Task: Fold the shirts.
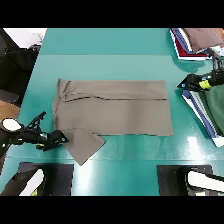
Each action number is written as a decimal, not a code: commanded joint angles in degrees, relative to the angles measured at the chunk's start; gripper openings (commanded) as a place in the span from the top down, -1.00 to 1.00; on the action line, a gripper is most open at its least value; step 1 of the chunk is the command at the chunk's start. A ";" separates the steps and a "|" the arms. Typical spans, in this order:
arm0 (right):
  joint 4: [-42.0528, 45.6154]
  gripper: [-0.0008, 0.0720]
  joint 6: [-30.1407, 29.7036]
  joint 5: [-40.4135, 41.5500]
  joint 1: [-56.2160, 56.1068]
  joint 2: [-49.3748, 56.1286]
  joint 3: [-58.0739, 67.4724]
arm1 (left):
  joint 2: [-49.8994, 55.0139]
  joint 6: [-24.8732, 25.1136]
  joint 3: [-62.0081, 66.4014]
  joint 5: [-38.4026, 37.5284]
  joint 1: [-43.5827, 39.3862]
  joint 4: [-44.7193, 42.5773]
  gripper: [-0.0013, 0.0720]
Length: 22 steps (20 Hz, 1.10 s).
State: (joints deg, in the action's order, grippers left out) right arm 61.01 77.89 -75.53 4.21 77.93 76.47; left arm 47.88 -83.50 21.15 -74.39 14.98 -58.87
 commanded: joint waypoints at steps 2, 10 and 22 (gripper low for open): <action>-0.04 -0.15 0.04 -0.68 -0.28 -0.04 2.10 | -0.20 1.01 -1.99 5.92 -0.02 4.94 -0.74; 0.17 -0.15 0.04 -5.73 0.28 -0.09 1.64 | -0.20 4.66 -1.97 10.12 -0.02 11.41 0.86; -0.15 -0.41 -5.70 -4.15 14.71 -8.70 -37.79 | -0.20 10.14 4.33 3.82 -0.02 15.67 0.89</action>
State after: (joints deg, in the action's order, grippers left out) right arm 61.43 74.32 -81.87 16.67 69.32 46.24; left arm 47.75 -74.11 24.29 -69.93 14.96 -43.48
